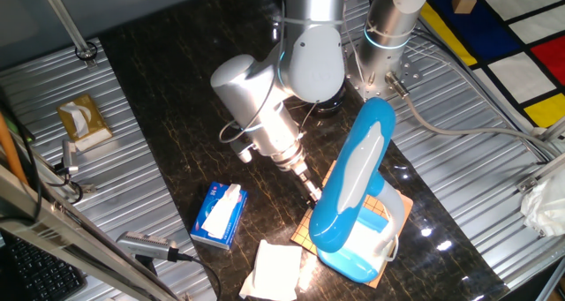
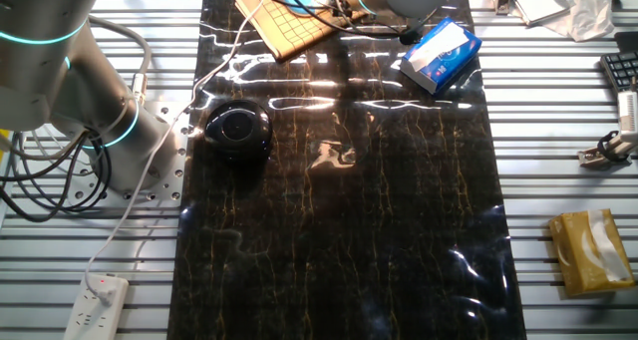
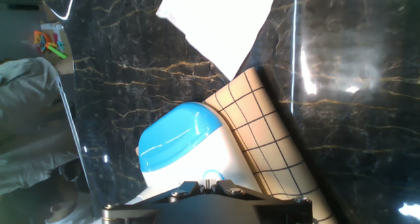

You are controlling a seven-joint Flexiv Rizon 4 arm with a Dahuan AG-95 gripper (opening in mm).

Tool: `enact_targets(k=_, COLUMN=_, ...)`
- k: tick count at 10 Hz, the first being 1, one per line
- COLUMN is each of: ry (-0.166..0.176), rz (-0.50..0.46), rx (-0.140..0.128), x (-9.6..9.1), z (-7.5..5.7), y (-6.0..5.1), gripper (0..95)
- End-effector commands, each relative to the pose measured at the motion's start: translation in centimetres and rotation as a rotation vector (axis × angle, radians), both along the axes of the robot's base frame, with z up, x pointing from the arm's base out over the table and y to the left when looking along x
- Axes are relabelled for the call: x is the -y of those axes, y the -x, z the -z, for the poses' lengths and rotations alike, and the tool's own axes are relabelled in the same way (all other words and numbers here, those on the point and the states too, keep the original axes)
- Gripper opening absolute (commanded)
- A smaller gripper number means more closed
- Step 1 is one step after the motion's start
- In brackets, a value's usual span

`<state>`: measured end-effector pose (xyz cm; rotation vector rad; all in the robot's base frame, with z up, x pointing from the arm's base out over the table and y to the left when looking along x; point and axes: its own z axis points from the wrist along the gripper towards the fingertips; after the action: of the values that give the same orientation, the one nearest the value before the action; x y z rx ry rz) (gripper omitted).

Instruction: Turn off the desk lamp by pressing the button

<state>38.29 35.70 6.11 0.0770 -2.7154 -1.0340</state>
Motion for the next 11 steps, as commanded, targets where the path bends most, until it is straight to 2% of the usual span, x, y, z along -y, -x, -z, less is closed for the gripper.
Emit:
enact_targets(k=1, ry=0.006, rz=0.002, rx=0.001, x=-0.36, z=0.17, y=0.20, gripper=0.0)
enact_targets(k=5, ry=0.012, rz=0.006, rx=0.004, x=-0.53, z=0.22, y=0.31, gripper=0.0)
enact_targets(k=7, ry=0.029, rz=0.010, rx=0.010, x=-0.80, z=0.28, y=0.46, gripper=0.0)
enact_targets(k=11, ry=0.030, rz=0.012, rx=0.011, x=-1.06, z=0.39, y=0.70, gripper=0.0)
